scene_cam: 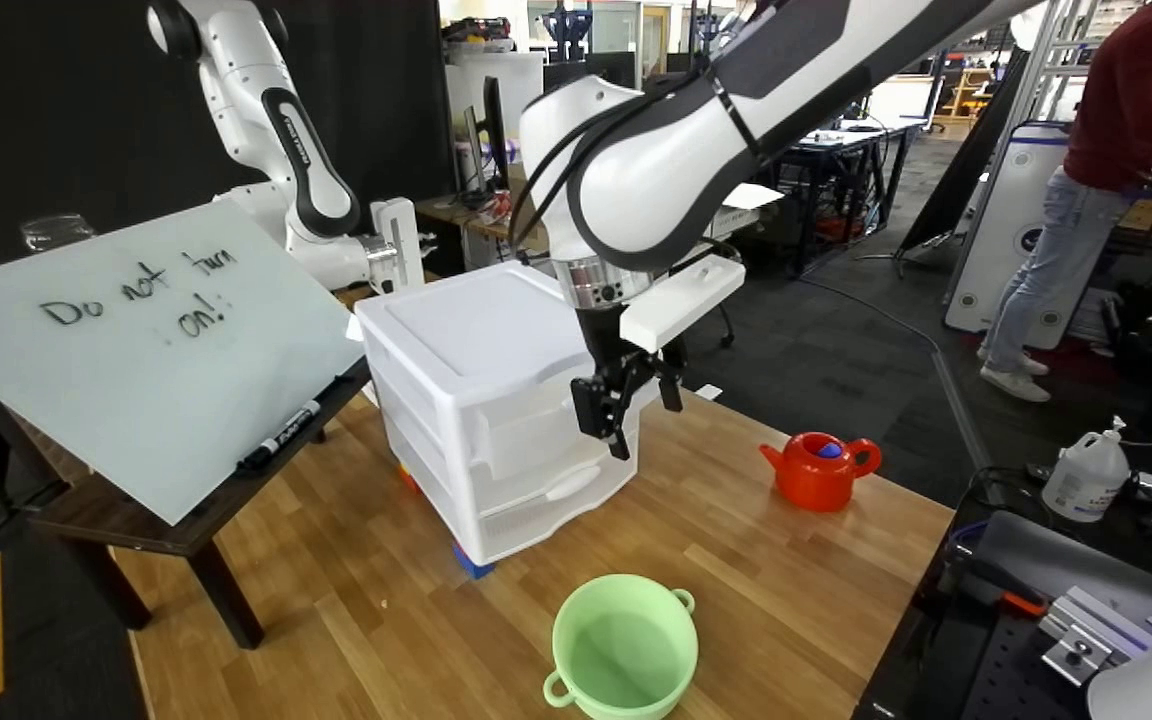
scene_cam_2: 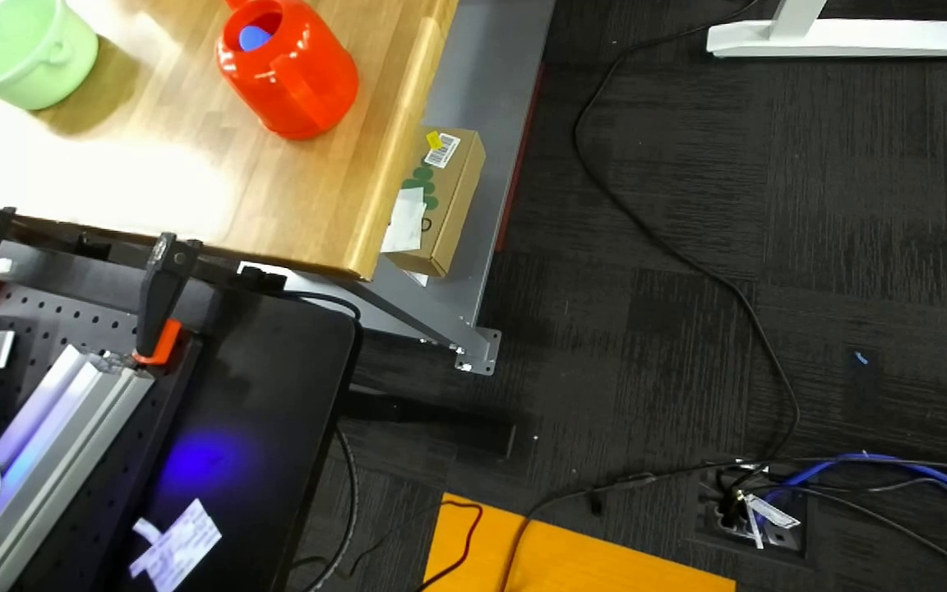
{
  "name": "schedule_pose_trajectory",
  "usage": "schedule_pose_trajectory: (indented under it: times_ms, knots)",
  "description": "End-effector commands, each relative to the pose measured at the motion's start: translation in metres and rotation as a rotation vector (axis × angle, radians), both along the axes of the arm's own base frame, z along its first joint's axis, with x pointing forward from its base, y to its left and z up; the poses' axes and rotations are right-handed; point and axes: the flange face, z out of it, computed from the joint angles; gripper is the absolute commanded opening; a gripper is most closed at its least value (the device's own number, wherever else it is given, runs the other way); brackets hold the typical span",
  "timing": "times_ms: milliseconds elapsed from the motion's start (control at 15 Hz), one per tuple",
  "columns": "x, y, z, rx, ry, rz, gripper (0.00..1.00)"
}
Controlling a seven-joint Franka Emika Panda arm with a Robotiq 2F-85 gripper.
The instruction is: Close the upper drawer and move the green bowl
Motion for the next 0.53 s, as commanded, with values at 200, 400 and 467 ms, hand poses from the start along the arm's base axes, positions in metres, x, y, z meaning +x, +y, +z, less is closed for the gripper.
schedule_pose_trajectory:
  times_ms: [200,400,467]
  knots:
    - [-0.013,0.029,-0.043,0.033,-0.081,0.032,1.00]
    - [-0.015,0.036,-0.062,0.057,-0.123,0.057,1.00]
    - [-0.014,0.037,-0.064,0.063,-0.147,0.058,1.00]
